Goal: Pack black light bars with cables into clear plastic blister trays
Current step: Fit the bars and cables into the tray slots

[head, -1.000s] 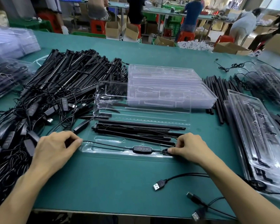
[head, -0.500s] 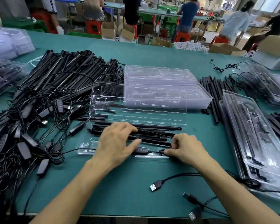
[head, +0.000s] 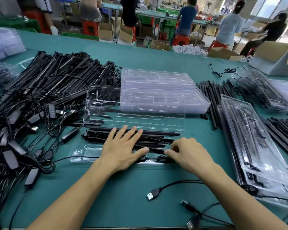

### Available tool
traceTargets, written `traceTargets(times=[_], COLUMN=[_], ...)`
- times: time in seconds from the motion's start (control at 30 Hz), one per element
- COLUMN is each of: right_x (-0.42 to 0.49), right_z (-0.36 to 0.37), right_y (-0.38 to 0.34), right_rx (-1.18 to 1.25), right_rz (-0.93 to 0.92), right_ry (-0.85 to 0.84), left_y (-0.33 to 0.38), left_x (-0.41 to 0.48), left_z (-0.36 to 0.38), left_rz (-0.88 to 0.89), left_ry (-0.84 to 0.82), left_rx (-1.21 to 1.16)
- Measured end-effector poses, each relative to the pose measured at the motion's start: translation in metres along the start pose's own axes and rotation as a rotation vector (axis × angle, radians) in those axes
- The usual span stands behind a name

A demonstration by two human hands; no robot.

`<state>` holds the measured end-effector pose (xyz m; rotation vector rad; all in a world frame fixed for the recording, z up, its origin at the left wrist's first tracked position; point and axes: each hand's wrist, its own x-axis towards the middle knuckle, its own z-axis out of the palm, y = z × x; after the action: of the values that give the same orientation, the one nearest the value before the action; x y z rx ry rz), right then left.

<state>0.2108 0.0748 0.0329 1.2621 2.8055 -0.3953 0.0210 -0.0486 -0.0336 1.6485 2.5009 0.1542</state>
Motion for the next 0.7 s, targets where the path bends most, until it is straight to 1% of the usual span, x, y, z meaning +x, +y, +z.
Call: traceTargets(times=[0.07,0.17,0.27,0.3,0.4,0.5,0.6,0.7], right_x=[0.01,0.046,0.097,0.112,0.143,0.154,0.156,0.146], right_z=[-0.007,-0.019,-0.038,-0.044,-0.056,-0.06,-0.066,-0.076], right_y=[-0.002,-0.001,0.003,0.003,0.004,0.006,0.013,0.022], right_rx=[0.034,0.115,0.076,0.122,0.45,0.661,0.675,0.787], right_rz=[0.017,-0.025,-0.039,-0.016,0.121,0.156,0.131,0.096], right_ry=[0.064,0.232,0.203,0.19,0.165,0.232,0.217,0.291], left_y=[-0.001,-0.001,0.0,0.0,0.001,0.0,-0.001,-0.001], left_x=[0.001,0.002,0.001,0.001,0.0,0.0,0.001,0.001], left_z=[0.001,0.002,0.002,0.001,0.001,0.004,0.006,0.007], left_rz=[0.006,0.012,0.013,0.011,0.005,0.005,0.005,0.008], left_ry=[0.005,0.013,0.008,0.008,0.014,0.027,0.035,0.04], left_rx=[0.005,-0.005,-0.005,-0.006,-0.015,-0.01,-0.009,-0.009])
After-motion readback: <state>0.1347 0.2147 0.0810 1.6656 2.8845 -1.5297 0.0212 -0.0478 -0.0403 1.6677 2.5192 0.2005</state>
